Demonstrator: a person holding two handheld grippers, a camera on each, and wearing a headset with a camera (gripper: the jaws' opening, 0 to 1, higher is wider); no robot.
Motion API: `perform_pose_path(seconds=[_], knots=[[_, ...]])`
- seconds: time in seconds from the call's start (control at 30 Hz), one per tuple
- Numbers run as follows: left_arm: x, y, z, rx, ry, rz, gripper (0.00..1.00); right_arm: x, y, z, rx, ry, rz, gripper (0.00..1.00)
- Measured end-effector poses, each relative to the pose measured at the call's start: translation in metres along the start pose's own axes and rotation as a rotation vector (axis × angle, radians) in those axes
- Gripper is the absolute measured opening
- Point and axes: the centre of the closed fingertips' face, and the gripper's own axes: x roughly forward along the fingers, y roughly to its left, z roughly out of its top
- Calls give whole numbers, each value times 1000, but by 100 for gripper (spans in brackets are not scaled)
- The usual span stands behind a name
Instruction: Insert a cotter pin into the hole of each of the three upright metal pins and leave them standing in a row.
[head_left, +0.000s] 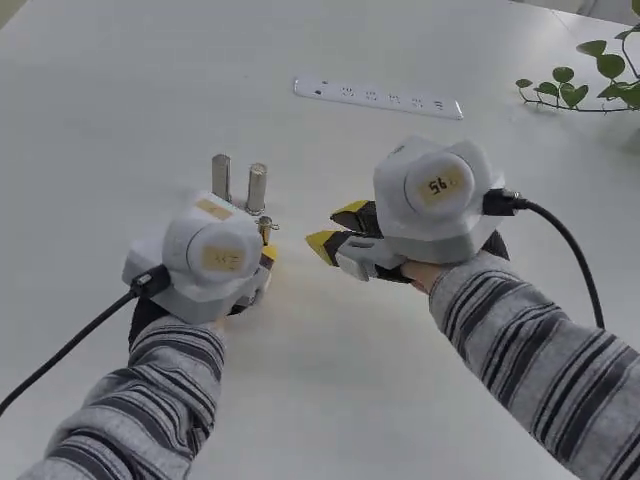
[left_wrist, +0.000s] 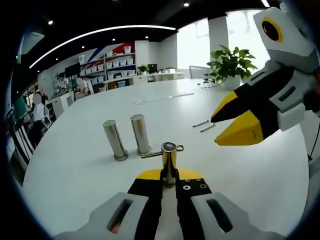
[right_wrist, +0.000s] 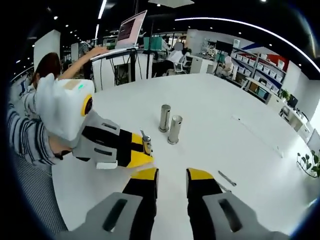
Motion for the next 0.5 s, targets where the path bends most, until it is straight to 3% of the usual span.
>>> perform_pose_path(seconds=[0.17, 0.5], knots=[[-2, 16, 0, -16, -7, 31, 5, -1, 2, -7, 27, 4, -6, 18], [-5, 31, -1, -37, -11, 67, 5, -4, 6, -8, 40, -3, -7, 19]])
